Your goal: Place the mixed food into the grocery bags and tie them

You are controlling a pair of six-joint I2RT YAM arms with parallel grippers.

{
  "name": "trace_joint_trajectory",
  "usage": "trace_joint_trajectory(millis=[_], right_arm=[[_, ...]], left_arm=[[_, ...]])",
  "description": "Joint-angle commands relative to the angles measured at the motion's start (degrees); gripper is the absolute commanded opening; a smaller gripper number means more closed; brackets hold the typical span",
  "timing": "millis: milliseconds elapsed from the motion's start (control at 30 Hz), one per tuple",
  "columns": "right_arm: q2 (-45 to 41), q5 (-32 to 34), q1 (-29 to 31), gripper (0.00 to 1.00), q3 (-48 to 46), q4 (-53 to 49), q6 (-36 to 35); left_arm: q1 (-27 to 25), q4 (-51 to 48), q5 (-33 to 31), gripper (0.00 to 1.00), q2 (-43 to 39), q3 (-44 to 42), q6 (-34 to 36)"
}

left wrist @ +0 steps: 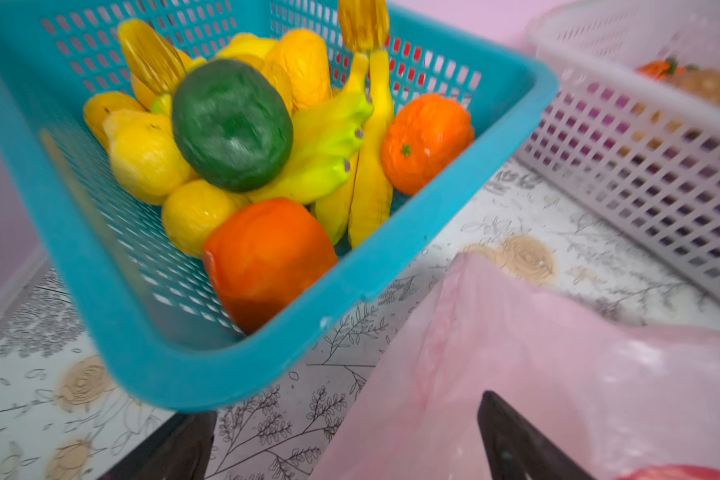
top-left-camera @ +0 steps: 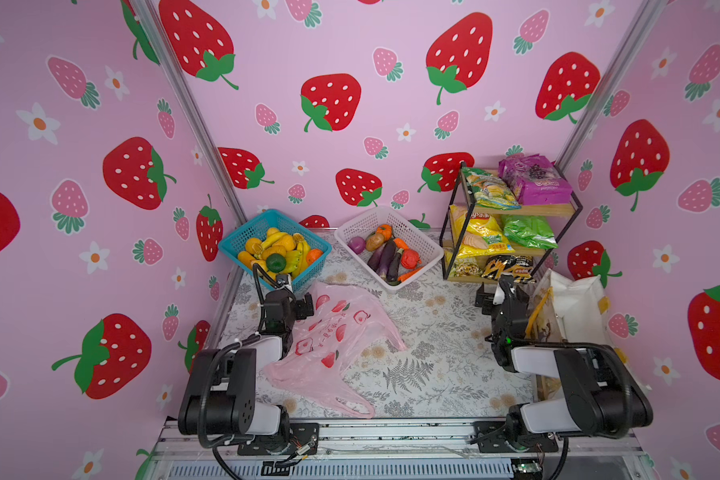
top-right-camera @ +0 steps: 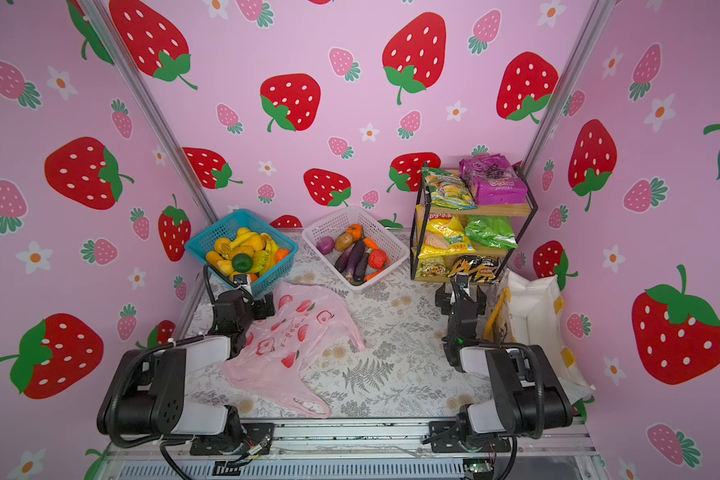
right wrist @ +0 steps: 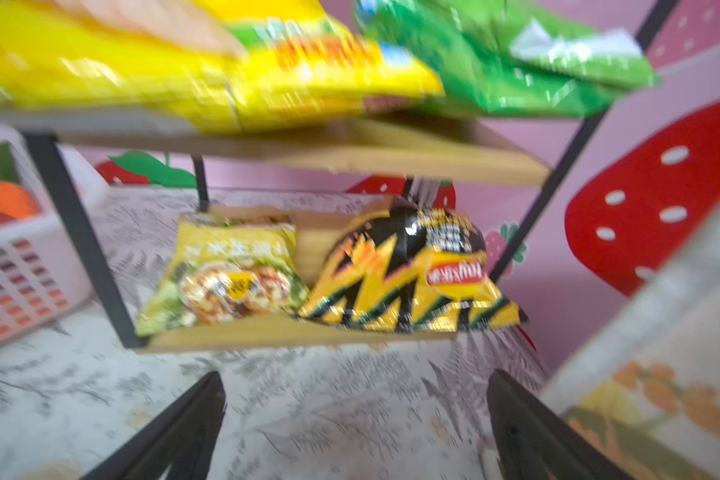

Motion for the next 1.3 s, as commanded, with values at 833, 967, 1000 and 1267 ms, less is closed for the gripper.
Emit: trace_joint_trajectory(millis=[833, 967, 1000, 1267], right_arm=[[-17.0, 13.8, -11.8, 0.98, 29.0, -84.0, 16.8], [-14.7, 12.3, -12.4, 0.78, 29.3, -84.0, 17.0], [-14.5, 12.1, -12.5, 0.7, 29.1, -84.0, 16.9], [-15.4, 0.3, -12.4, 0.11, 31.0, -88.5, 16.2]], left_arm=[[-29.1, -36.6, 19.1, 0.95, -20.4, 19.1, -27.6], [-29.5, -37.4, 18.5, 0.95, -22.5, 17.9, -27.2], [-29.5, -37.7, 18.3, 0.95, -23.2, 17.6, -27.2], [-29.6, -38.1, 15.6, 0.95, -27.6, 14.9, -28.5]])
